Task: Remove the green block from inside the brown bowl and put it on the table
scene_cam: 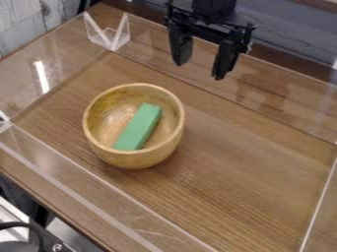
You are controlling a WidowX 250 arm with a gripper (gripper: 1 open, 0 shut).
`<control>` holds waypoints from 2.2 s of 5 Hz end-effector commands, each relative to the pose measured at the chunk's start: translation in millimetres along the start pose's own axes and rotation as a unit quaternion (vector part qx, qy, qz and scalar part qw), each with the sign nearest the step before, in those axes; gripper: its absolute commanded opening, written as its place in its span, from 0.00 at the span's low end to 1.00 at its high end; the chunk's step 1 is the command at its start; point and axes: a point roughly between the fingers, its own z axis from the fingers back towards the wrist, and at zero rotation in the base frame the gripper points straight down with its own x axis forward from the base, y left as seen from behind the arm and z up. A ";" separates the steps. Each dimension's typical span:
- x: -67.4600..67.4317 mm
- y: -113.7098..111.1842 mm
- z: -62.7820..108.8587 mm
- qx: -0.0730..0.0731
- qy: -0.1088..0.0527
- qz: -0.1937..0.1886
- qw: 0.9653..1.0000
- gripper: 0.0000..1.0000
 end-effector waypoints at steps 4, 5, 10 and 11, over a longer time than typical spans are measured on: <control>-46.9 51.9 -30.3 0.000 -0.010 0.025 1.000 1.00; -50.8 56.7 -35.3 -0.002 -0.013 0.026 1.000 1.00; -55.0 64.1 -61.8 -0.018 -0.027 0.025 0.999 1.00; -54.7 64.7 -65.4 -0.022 -0.028 0.024 0.999 1.00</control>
